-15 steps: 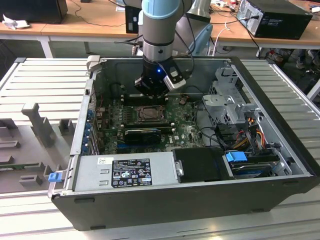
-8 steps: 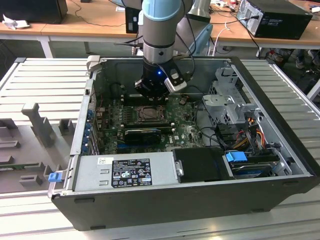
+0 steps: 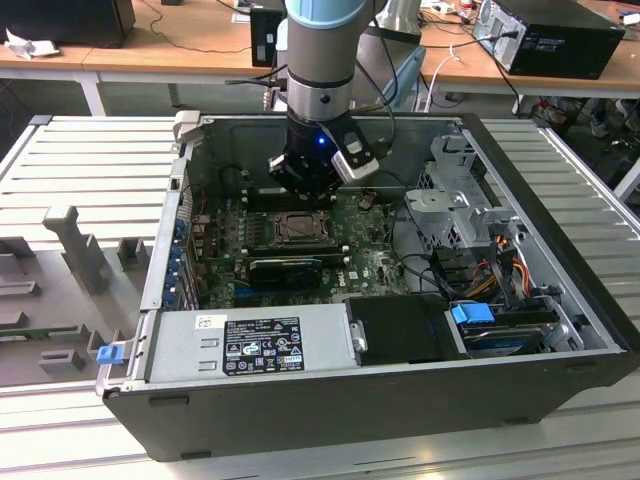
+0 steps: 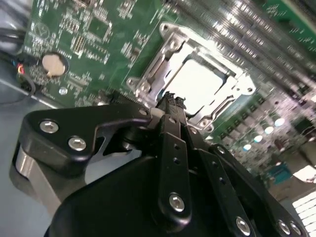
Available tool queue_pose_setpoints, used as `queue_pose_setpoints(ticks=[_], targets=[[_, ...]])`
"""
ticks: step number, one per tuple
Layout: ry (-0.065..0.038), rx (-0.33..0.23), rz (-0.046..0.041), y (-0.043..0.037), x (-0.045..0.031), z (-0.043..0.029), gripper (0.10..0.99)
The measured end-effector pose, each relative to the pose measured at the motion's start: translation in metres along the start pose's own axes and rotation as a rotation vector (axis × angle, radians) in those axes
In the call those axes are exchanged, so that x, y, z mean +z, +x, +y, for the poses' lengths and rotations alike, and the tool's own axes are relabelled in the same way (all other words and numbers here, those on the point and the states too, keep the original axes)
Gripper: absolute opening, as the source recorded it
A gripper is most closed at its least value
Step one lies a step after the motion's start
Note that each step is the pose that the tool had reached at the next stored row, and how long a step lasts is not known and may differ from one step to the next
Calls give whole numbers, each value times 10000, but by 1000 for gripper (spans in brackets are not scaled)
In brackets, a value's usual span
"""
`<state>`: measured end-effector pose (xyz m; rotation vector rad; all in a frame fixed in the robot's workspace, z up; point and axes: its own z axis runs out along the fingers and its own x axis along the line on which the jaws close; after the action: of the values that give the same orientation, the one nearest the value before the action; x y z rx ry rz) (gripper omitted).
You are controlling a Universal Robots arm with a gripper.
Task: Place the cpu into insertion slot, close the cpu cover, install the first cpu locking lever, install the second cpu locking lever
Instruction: 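Install the second cpu locking lever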
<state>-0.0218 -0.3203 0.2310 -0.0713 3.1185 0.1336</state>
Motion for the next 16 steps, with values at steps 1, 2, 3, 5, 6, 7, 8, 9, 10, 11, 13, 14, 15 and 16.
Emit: queue_pose_setpoints(ticks=[1,2,3,5,6,7,8,9,10,11,13,14,15,16], targets=[[0,0,0,1,-1,-17,106],[0,1,0,1,-5,-29,106],[3,1,3,2,-15,-34,106],[1,4,12,1,-61,-31,106],[3,3,17,0,-106,-28,106],[-1,3,16,-1,-115,-28,106],[-1,0,17,-1,-117,-34,106],[0,1,17,0,-118,-43,106],[0,2,18,1,-119,-66,106],[0,3,18,5,-125,-126,106],[0,3,17,8,-129,-175,106],[0,2,18,11,-132,-215,106],[0,3,17,14,-137,-272,106],[1,3,17,16,-140,-306,106]])
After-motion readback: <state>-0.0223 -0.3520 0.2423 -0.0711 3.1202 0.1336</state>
